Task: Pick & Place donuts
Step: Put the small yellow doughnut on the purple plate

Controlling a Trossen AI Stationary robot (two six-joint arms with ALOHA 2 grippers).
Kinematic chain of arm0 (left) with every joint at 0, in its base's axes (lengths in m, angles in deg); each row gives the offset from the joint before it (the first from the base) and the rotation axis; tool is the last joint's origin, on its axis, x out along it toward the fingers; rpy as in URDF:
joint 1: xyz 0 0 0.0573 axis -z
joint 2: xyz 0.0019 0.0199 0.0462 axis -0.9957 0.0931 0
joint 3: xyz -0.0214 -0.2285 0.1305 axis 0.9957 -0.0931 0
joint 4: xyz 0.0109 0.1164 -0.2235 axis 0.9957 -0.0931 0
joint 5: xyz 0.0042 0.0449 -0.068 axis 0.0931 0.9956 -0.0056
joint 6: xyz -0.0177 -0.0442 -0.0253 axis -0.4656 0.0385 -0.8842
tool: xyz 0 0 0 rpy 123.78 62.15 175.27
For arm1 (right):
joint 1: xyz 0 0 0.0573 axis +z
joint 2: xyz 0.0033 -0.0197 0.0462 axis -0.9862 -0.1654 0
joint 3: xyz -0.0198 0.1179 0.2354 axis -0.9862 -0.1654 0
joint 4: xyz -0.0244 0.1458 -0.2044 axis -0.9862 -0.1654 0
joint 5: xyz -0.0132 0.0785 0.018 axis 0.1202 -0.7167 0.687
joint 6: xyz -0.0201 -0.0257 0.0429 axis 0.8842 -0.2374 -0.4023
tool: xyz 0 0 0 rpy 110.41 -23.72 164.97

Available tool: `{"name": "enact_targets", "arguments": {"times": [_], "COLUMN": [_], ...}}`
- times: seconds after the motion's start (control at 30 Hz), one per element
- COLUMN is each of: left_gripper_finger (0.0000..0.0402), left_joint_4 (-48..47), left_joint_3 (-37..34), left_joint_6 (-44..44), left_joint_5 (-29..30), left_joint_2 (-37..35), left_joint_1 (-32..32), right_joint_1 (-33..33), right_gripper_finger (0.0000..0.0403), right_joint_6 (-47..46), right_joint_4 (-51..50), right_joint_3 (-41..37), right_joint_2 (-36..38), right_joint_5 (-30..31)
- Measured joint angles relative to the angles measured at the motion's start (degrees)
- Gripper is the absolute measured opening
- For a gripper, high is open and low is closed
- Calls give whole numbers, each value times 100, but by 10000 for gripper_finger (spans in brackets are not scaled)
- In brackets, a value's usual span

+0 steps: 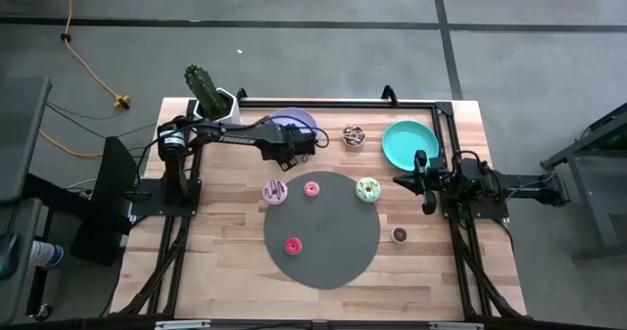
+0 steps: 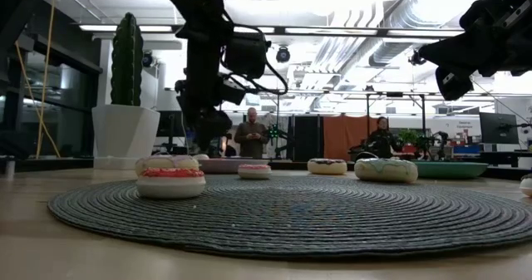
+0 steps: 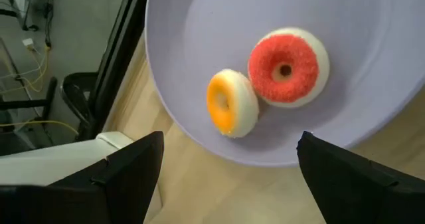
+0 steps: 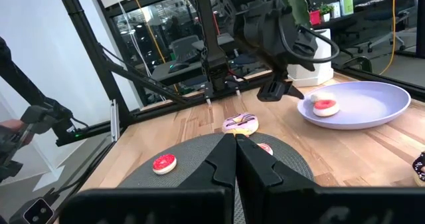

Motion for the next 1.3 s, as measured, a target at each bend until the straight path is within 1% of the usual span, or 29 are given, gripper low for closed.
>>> {"name": "enact_targets", "arguments": {"times": [0.4, 0.67, 0.87, 1.0, 1.3], "left_gripper_finger": [335, 335, 335, 335, 335], "left_joint_4": [324, 585, 893, 917, 1018], "left_joint_3": [-252, -451, -671, -684, -686], "left_joint_6": [20, 46, 288, 301, 302], "left_joint_5": [9, 35, 49, 145, 158], "left_joint_2": [0, 0, 0, 0, 0], "left_joint_1": [-224, -229, -229, -247, -350], "right_joint_1": [0, -1, 0, 0, 0], "right_gripper_finger": [0, 0, 0, 0, 0], "right_joint_6": [-1, 0, 0, -2, -2], "right_joint_4": [1, 1, 1, 1, 1], "right_joint_3": [0, -1, 1, 0, -1], "right_joint_2": [0, 0, -1, -1, -1], "right_joint_5": [-1, -1, -1, -1, -1]}}
